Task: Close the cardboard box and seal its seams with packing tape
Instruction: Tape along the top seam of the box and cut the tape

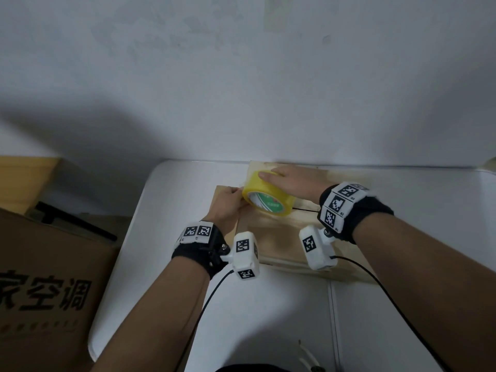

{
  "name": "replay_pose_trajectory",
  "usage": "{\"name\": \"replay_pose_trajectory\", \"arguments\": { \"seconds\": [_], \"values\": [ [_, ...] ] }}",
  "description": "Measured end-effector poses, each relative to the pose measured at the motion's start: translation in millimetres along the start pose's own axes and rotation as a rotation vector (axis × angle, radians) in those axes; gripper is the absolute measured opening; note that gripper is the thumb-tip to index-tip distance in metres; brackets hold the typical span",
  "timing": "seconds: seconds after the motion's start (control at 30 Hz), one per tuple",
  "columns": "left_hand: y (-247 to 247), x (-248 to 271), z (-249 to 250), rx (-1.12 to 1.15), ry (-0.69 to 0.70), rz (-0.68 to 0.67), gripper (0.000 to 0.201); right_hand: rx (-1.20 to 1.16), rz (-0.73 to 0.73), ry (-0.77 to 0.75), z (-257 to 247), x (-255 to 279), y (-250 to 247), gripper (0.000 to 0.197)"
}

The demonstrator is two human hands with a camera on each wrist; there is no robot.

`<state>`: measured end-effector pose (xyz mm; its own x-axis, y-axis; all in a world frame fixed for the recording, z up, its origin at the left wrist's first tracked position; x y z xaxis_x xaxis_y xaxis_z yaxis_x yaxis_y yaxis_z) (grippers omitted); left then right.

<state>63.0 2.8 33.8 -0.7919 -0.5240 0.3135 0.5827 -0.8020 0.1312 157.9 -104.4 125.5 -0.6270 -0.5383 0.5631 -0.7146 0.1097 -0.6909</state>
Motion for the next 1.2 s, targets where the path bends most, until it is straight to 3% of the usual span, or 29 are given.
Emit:
{"name": "replay_pose_trajectory", "arguments": {
  "seconds": [0.1, 0.37, 0.53, 0.63, 0.73, 0.87, 0.97, 1.07, 1.2],
  "values": [
    [0.2, -2.9, -2.2, 0.008, 0.020, -0.011, 0.023, -0.014, -0.003, 0.011, 4.6, -2.0, -0.7, 0.057],
    [-3.2, -5.5, -5.9, 0.023, 0.004, 0.054, 0.026, 0.213, 0.060, 0.077, 25.0, 2.6, -20.1, 0.077],
    [-4.9, -4.1, -1.3, 0.079, -0.045, 0.024, 0.027, 0.057, 0.065, 0.048, 24.9, 6.6, -25.3, 0.051],
    [-12.3, -3.8, 1.3, 0.127, -0.075, 0.026, 0.023, 0.021, 0.080, 0.003, 26.3, 10.1, -21.1, 0.050],
    [-27.5, -4.1, 11.8, 0.024, -0.015, 0.000, 0.025, 0.006, 0.090, -0.016, 21.6, 9.8, -15.8, 0.052],
    [-42.2, -3.0, 25.1, -0.353, 0.083, -0.086, 0.046, 0.075, 0.089, -0.009, 4.9, 9.3, -7.0, 0.053],
    [-58.0, -8.3, 26.0, -0.443, 0.139, -0.028, 0.029, 0.134, 0.075, 0.019, -7.1, 5.8, -1.3, 0.055],
    [-63.9, -8.4, 18.2, -0.380, 0.139, -0.029, 0.016, 0.165, 0.080, 0.051, -15.2, 1.5, 1.8, 0.056],
    [-69.1, -10.2, 0.7, -0.306, 0.129, 0.003, 0.016, 0.201, 0.094, 0.082, -22.0, -4.6, 6.4, 0.057]
  ]
}}
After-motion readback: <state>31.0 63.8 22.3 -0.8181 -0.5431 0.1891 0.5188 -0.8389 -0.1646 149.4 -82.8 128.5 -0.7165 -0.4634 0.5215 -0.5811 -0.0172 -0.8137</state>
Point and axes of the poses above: each hand's wrist, its own x-axis away from the middle knuckle, its own y-axis out of the palm, z = x × y, the point moved 8 cm from there along -x, towards the middle knuckle, and after that the axes turned 13 degrees about y, right-handed, at the moved point
